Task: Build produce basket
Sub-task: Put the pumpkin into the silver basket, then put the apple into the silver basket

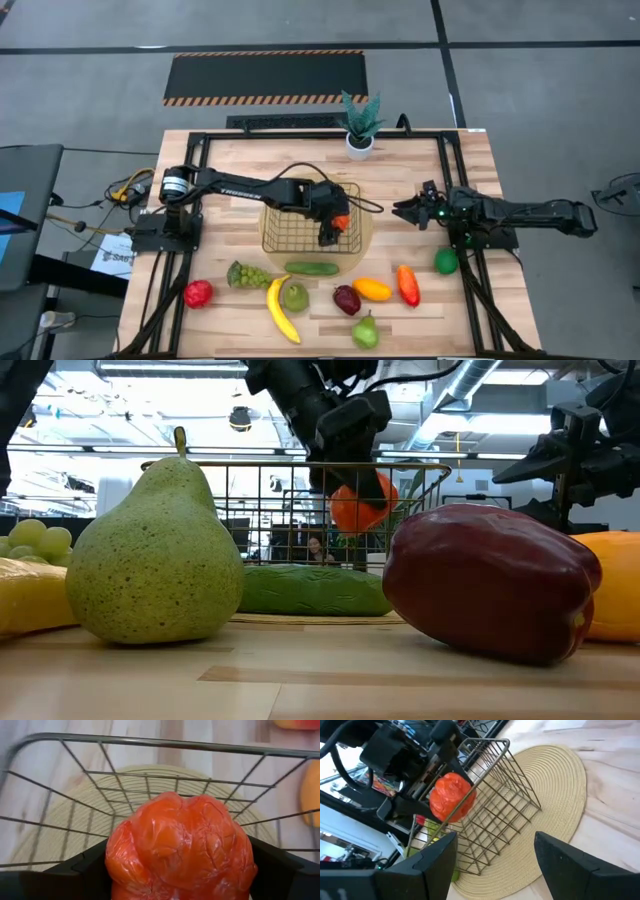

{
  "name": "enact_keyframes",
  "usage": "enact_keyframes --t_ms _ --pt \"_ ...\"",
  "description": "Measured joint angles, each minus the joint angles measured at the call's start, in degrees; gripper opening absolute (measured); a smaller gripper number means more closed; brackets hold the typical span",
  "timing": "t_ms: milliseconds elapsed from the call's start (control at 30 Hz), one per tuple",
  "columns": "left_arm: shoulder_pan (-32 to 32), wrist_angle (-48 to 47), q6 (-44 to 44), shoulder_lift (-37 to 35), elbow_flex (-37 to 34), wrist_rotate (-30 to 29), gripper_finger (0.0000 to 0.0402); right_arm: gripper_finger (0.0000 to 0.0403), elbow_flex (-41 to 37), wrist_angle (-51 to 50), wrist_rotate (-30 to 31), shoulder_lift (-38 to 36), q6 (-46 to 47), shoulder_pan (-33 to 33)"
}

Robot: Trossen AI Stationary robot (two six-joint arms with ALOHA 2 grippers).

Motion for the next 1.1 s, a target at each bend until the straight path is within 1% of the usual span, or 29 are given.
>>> enact_keyframes --t_ms 267,533,600,667,767,900,1000,1100 --pt "-0.1 0.7 1.0 0.0 0.0 1.4 0.0366 0.0286 0.0 0.0 0.0 0.0 0.0 0.0" --pt "0.0 0.0 1.2 0.0 0.4 1.3 0.0372 0.0286 0.0 0.0 0.0 0.0 0.0 0.0" --pt "0.0 -3.3 0.2 -0.2 2.6 1.4 0.0372 0.0286 0.0 0.0 0.0 0.0 0.0 0.0" --pt "0.0 -8.0 0.6 -1.2 6.3 1.4 0.0372 0.0286 0.0 0.0 0.0 0.0 0.0 0.0" --pt "-0.2 -18.1 2.7 -3.6 14.0 1.3 0.0372 0.0286 0.0 0.0 0.0 0.0 0.0 0.0" --pt "-1.6 -32.1 2.3 -6.7 23.2 1.2 0.0373 0.0286 0.0 0.0 -0.1 0.0 -0.1 0.0" --pt "-4.4 -41.2 -1.7 -10.7 26.7 1.2 0.0373 0.0286 0.0 0.0 -0.1 0.0 -0.2 0.0" --pt "-8.9 -49.0 -9.3 -14.8 26.8 -0.9 0.0373 0.0286 0.0 0.0 -0.1 0.0 -0.5 0.0"
